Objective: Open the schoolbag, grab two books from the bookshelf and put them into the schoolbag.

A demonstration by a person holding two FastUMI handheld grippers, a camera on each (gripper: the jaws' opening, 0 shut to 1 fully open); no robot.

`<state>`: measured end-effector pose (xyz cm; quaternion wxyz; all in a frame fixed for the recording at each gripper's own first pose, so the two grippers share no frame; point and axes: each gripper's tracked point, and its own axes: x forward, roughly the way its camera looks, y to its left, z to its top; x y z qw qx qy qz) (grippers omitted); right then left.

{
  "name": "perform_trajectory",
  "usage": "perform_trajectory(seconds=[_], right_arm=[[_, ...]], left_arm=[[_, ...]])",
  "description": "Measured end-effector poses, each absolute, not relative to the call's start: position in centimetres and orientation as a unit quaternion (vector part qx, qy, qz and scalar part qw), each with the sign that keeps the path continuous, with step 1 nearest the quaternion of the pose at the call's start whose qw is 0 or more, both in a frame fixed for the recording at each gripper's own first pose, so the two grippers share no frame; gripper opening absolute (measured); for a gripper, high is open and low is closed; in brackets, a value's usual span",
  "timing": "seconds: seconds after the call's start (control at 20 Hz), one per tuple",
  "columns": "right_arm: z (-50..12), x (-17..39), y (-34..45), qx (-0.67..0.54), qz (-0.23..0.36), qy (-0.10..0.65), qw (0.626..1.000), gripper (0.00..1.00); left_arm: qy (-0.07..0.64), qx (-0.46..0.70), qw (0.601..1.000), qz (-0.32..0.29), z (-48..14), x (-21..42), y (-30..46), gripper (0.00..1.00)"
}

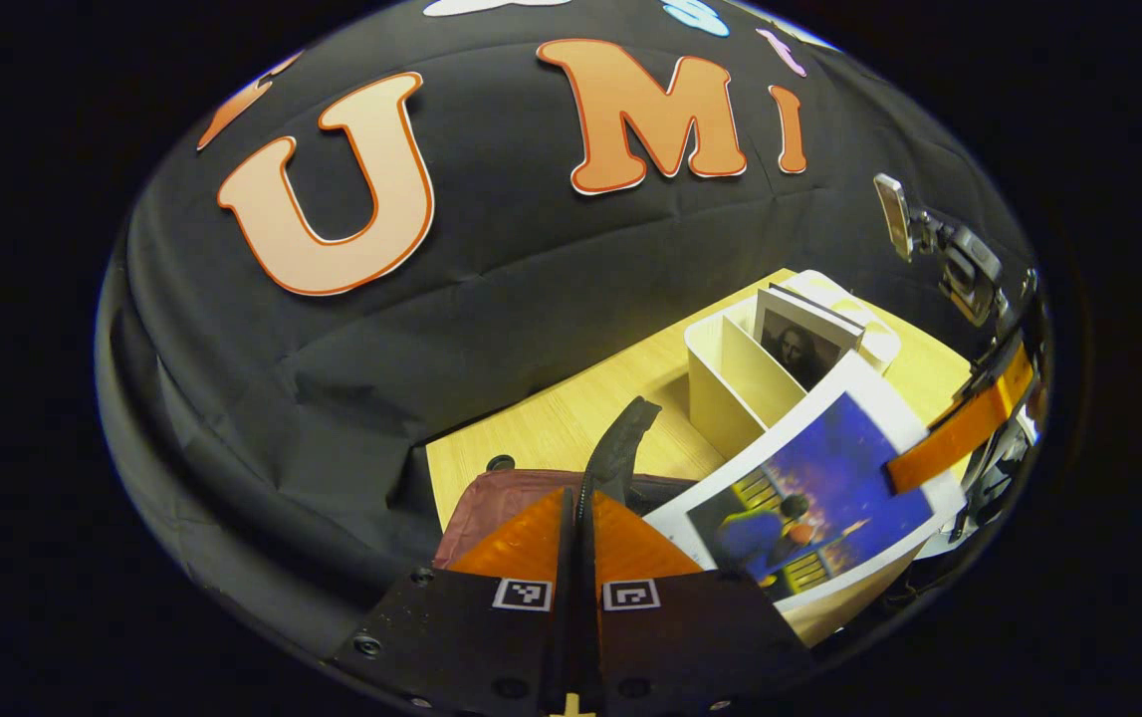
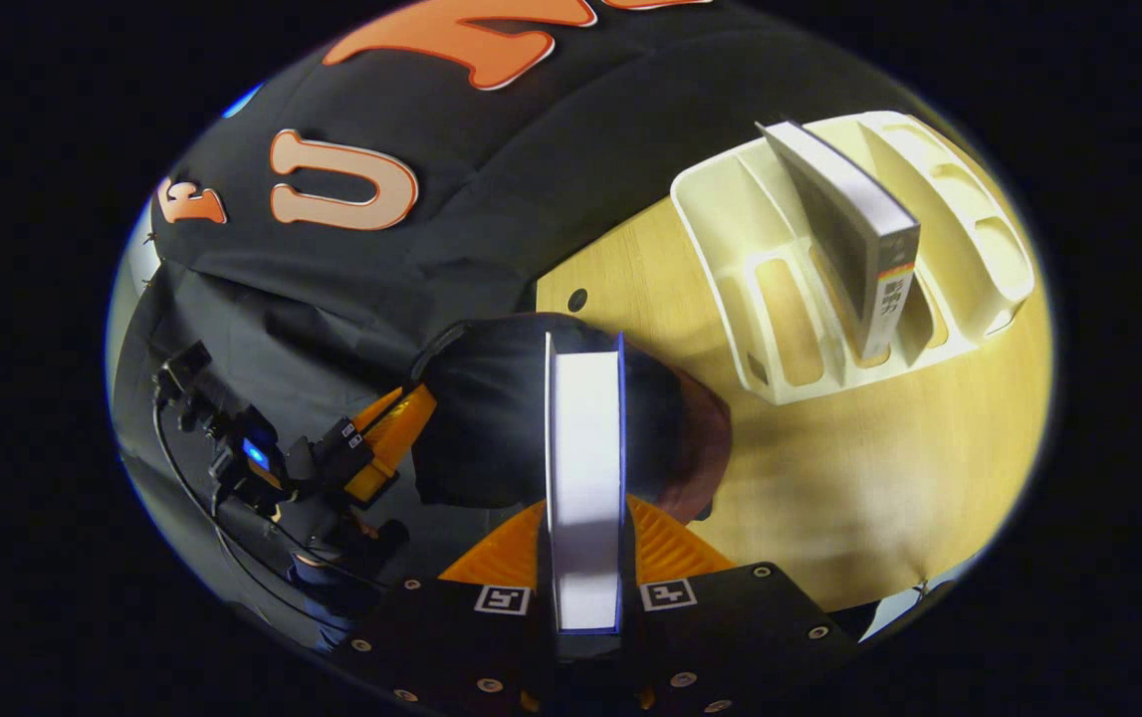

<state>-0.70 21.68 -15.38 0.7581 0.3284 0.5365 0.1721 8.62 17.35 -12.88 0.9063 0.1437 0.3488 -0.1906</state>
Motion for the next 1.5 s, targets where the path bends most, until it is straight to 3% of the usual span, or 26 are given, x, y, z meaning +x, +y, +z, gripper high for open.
perform_trajectory(seconds=[0.25, 0.3, 0.4, 1.3, 1.35, 1.4, 1.5], right_arm=[[-19.8, -0.6, 25.3, 0.366, 0.152, 0.551, 0.735, 0.25], [-20.4, -0.3, 25.8, 0.369, 0.151, 0.549, 0.734, 0.25], [-21.3, 0.7, 26.6, 0.377, 0.145, 0.54, 0.738, 0.25], [-27.8, 3.4, 33.9, 0.432, 0.149, 0.538, 0.709, 0.25], [-27.7, 3.1, 33.9, 0.435, 0.15, 0.541, 0.704, 0.36], [-27.8, 3.2, 33.9, 0.436, 0.147, 0.543, 0.703, 0.26], [-27.9, 2.5, 33.6, 0.425, 0.141, 0.555, 0.701, 0.33]], left_arm=[[0.351, 0.145, 0.904, -0.196, -13.0, 8.3, 16.9, 0.05], [0.352, 0.144, 0.904, -0.197, -12.9, 8.1, 16.7, 0.0], [0.351, 0.144, 0.903, -0.2, -12.9, 7.8, 16.5, 0.05], [0.34, 0.114, 0.9, -0.246, -13.4, 4.6, 13.0, 0.05], [0.339, 0.115, 0.901, -0.244, -13.4, 4.6, 13.1, 0.05], [0.339, 0.116, 0.901, -0.242, -13.4, 4.7, 13.2, 0.05], [0.34, 0.119, 0.902, -0.238, -13.6, 4.8, 13.6, 0.05]])
